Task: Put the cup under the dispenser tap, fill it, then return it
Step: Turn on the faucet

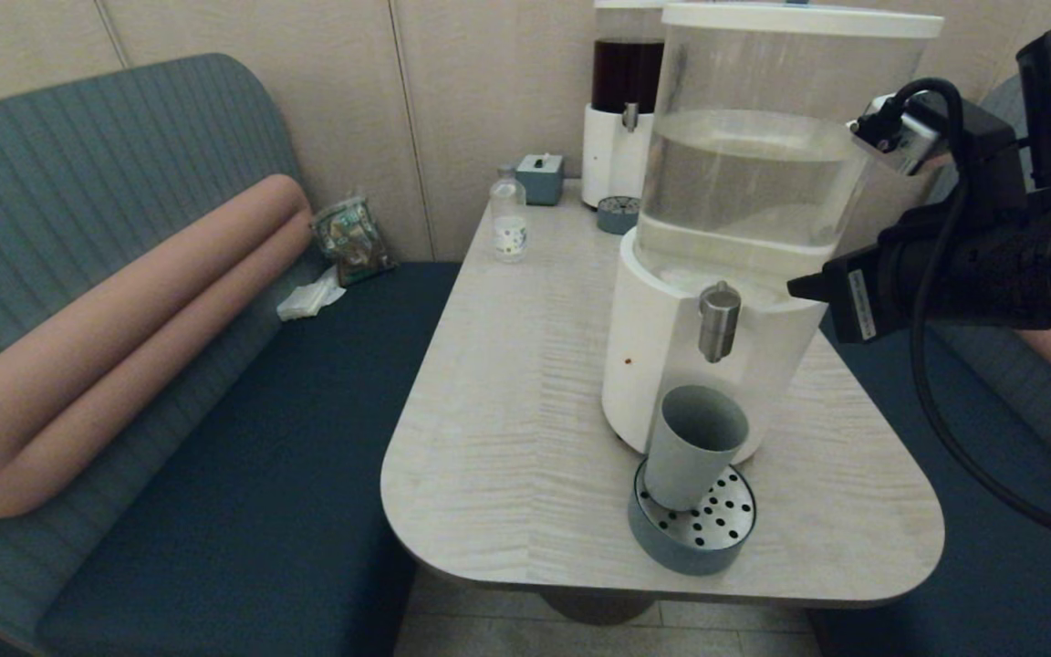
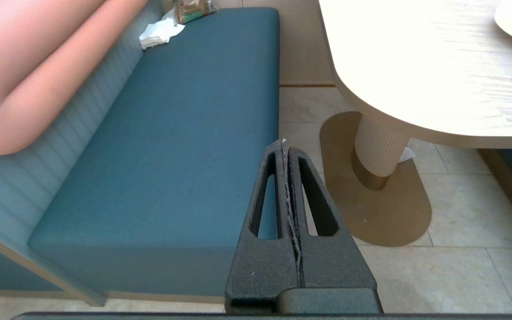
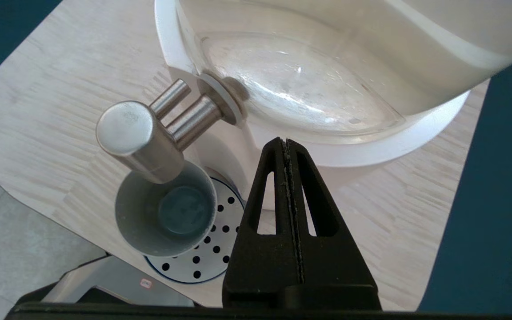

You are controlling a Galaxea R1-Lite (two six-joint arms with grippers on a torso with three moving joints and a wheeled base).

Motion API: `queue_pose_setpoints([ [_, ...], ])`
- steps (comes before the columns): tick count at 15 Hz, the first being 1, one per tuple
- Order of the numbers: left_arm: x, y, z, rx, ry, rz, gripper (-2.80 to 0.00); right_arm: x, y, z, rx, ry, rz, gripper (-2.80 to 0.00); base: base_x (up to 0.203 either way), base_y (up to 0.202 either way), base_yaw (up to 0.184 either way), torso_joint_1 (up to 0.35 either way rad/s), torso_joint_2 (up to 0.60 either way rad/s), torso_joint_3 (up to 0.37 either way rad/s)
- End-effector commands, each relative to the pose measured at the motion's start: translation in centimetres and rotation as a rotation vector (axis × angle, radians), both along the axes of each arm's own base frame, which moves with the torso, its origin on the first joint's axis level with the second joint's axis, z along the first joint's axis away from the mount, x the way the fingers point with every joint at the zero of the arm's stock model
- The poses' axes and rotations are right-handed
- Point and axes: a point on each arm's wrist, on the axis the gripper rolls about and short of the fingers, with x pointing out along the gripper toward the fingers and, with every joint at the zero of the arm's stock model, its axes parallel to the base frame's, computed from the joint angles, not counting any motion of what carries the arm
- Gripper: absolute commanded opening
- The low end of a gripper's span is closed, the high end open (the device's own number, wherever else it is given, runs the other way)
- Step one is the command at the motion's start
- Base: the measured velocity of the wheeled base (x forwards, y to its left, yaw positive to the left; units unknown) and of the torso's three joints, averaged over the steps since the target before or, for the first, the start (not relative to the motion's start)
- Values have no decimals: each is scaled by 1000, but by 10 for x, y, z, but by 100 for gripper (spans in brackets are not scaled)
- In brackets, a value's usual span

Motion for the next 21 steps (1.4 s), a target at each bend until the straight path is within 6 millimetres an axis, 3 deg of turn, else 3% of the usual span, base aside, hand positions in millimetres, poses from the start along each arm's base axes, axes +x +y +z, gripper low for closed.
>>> queue_pose_setpoints([
  [1, 0, 0, 0, 0, 0, 1, -280, -1, 2, 1, 3, -3, 9, -280, 0, 0, 0, 0, 0, 0],
  [5, 0, 0, 0, 0, 3, 1, -280, -7, 10, 3, 13, -6, 47, -280, 0, 0, 0, 0, 0, 0],
  [21, 0, 0, 0, -3, -1, 3, -280, 7, 43, -9, 61, 54, 118, -280, 0, 0, 0, 0, 0, 0],
])
